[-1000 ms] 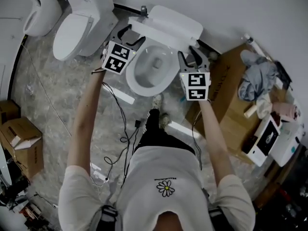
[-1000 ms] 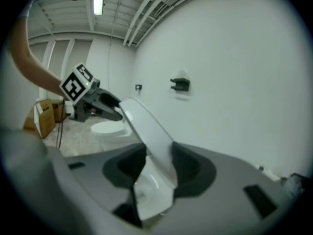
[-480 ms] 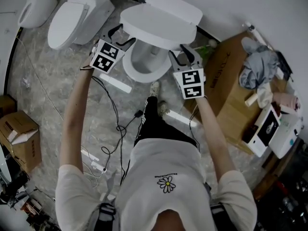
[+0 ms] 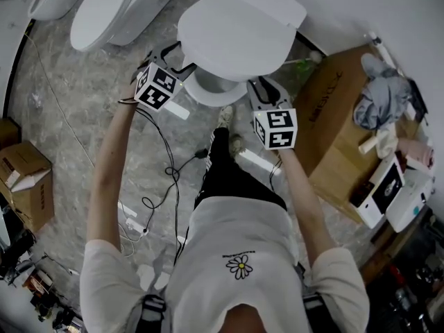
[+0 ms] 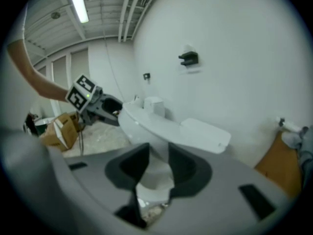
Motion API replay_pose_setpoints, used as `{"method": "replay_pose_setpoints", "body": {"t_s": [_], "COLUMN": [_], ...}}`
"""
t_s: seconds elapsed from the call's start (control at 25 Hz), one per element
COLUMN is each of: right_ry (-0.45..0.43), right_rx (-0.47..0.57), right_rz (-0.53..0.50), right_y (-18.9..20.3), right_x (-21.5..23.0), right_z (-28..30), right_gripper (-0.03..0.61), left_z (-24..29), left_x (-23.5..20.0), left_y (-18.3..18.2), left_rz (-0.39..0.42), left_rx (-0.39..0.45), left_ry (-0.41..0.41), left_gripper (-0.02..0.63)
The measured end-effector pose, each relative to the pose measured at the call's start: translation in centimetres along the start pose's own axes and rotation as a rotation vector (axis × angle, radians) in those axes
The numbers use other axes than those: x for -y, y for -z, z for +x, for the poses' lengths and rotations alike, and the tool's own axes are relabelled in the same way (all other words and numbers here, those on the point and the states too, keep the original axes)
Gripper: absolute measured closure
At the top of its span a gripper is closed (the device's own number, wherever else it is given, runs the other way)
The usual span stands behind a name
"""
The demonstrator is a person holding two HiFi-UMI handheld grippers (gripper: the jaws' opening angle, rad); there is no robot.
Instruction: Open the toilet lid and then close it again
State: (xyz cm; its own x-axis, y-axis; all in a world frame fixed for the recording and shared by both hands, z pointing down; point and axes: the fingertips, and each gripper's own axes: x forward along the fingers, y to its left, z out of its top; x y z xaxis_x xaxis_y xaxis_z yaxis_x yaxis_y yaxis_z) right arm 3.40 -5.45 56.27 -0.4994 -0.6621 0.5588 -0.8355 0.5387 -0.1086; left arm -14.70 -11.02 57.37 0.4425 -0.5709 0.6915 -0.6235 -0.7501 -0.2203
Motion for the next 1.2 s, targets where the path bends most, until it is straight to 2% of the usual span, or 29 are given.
{"method": "replay_pose_setpoints", "body": {"t_s": [0.4, 0.64, 1.2], "right_ry": [-0.045, -0.082, -0.131], "right_rx": [-0.150, -0.222, -0.415], "right_rz": [-0.016, -0.004, 0.041], "right_y": [7.4, 11.7, 19.5], "right_x": [-3.2, -4.6, -6.4], "right_z": [1.9, 3.7, 6.5], "right_gripper": [0.445, 0.445, 0.445], "left_z": [1.1, 2.7, 5.8], "left_x": [3.3, 5.0, 8.3], "left_y": [7.4, 11.7, 18.9], "left_rz": [0.053, -0.015, -0.029], "left_rx": [-0.133, -0.161, -0.274], "left_ry": [0.064, 0.074, 0.176], "left_gripper": [0.298, 0.298, 0.298]}}
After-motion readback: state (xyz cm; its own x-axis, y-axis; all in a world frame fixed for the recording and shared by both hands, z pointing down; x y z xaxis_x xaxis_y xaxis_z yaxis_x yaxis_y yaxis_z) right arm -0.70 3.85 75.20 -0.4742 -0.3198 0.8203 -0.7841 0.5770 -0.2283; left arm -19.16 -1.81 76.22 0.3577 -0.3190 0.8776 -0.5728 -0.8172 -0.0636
